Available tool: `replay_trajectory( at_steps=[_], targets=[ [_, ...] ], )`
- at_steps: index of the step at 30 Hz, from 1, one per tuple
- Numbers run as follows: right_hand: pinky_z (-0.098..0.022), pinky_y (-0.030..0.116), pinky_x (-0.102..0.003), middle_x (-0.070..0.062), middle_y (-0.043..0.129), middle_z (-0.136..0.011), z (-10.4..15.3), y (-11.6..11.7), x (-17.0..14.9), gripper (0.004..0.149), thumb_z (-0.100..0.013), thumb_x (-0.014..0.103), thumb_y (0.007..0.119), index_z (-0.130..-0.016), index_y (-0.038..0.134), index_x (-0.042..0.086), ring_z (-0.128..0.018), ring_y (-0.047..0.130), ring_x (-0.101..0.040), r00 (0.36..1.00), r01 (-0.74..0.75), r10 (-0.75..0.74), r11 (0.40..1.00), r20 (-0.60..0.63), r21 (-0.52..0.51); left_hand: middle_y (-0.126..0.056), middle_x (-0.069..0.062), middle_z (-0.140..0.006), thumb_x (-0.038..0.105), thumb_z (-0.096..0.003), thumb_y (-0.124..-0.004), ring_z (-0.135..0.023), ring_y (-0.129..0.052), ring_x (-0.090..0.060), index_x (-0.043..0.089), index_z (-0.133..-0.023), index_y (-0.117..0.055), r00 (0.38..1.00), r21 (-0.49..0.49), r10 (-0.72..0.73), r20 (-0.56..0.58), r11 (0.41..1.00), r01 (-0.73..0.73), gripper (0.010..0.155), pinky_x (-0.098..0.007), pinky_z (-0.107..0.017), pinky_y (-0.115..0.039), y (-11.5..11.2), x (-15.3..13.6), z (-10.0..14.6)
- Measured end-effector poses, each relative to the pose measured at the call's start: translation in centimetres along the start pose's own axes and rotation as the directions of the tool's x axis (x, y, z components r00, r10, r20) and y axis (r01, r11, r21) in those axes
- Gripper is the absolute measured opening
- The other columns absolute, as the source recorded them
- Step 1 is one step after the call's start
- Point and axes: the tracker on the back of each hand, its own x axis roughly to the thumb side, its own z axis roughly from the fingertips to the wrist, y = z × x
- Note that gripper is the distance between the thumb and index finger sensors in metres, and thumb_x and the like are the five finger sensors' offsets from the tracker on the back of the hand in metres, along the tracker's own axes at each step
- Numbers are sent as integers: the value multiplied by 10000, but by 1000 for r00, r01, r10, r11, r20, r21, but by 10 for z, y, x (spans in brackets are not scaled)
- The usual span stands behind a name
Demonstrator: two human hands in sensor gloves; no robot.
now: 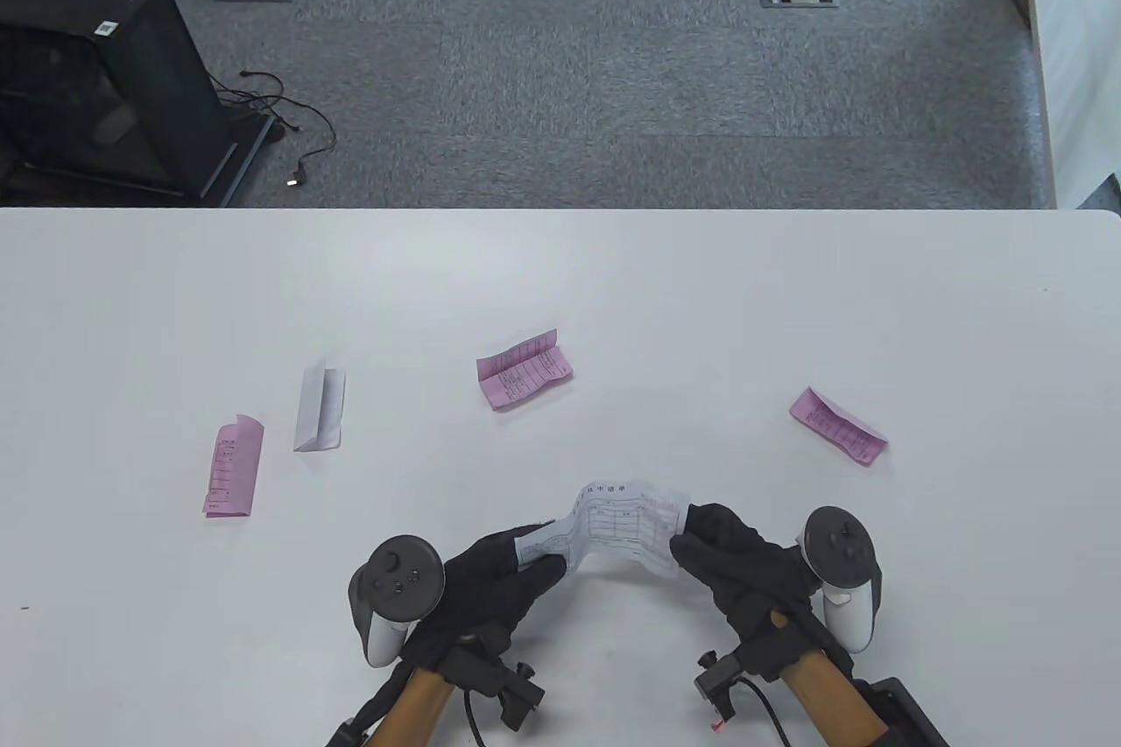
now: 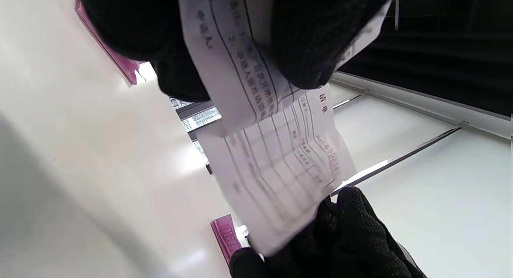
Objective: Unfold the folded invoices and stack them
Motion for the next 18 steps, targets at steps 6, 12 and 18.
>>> replay_trajectory(
  at_steps=[6, 12, 18],
  targets=[
    [-632, 571, -631, -59, 866, -763, -2, 1, -4, 459, -449, 409, 767, -866, 683, 236, -732, 830, -346, 999, -47, 47, 999, -19, -5, -1005, -34, -791, 306, -473, -884, -773, -906, -302, 273, -872, -856, 1000, -23, 25, -6, 999, -25, 401, -447, -538, -785, -2, -2, 0],
    [-644, 529, -655, -84, 805, -835, -4, 2, -7, 542, -448, 428, 767, -933, 637, 223, -799, 760, -376, 997, -71, 71, 997, -30, 13, -1011, -32, -783, 309, -470, -887, -765, -914, -298, 268, -871, -858, 1000, -45, 16, -4, 999, -16, 404, -445, -532, -791, -5, -2, -1],
    [-634, 568, -631, -45, 873, -745, -5, 0, -9, 364, -457, 368, 765, -806, 758, 265, -730, 829, -337, 995, -95, 93, 995, -47, -40, -1014, -38, -784, 325, -476, -881, -765, -916, -303, 255, -877, -856, 1000, -59, 15, -21, 998, -16, 408, -451, -531, -790, -7, -4, -1]
  ],
)
